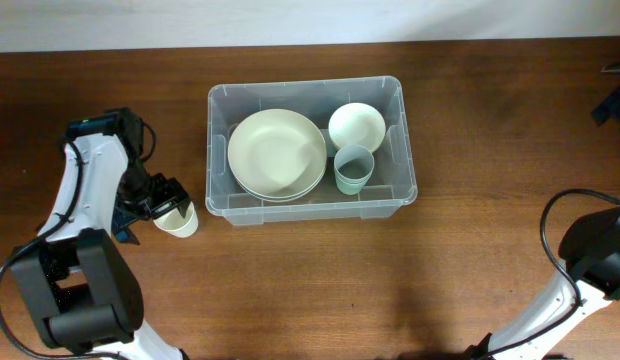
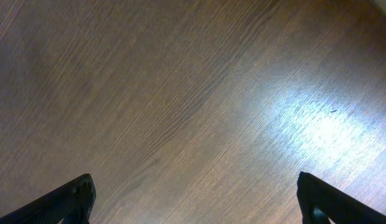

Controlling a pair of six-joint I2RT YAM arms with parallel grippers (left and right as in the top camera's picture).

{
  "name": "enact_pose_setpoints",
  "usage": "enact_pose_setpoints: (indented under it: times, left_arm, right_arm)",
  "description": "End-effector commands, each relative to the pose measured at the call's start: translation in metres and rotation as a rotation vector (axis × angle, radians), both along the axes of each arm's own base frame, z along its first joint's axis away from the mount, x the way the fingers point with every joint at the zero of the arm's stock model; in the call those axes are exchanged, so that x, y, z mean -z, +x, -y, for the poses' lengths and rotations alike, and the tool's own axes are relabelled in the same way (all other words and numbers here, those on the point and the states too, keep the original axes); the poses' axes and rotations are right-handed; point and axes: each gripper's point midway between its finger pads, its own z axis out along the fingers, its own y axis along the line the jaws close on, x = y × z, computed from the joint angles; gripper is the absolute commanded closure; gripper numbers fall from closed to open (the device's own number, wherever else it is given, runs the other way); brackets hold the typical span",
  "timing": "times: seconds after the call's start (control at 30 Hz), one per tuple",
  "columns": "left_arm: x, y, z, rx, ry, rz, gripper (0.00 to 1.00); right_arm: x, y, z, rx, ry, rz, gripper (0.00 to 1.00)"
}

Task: Pack container
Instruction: 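Release the white cup and move the left gripper to the cream cup, then grasp the cream cup's rim with the left gripper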

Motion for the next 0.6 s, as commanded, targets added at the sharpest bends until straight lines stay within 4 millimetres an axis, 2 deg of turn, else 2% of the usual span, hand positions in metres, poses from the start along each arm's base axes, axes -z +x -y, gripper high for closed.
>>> enact_pose_setpoints:
  times: [0.0, 0.13, 0.2, 0.4, 0.5, 0.57]
  left_arm:
    - [-0.003, 0.004, -0.011, 0.028, 0.013, 0.049, 0.07]
    - [0.002, 0.013, -0.018, 0.036, 0.016, 0.091, 0.07]
    - [0.005, 0.017, -0.019, 0.049, 0.017, 0.108, 0.11]
    - [0.012, 0.014, -0.019, 0.049, 0.019, 0.102, 0.5]
    - [0.012, 0.014, -0.019, 0.049, 0.019, 0.102, 0.62]
    - [0.012, 0.015, -0.019, 0.049, 0.019, 0.104, 0.75]
  right_arm:
    - [0.006, -0.002, 0.005, 0.014, 0.0, -0.019, 0.01]
    - [0.006, -0.002, 0.005, 0.014, 0.0, -0.019, 0.01]
    - [0.006, -0.002, 0.005, 0.014, 0.0, -0.019, 0.01]
    - [0.006, -0.002, 0.005, 0.014, 0.0, -0.019, 0.01]
    - [0.006, -0.002, 0.005, 0.014, 0.0, -0.019, 0.01]
    - [0.006, -0.002, 0.005, 0.014, 0.0, -0.019, 0.01]
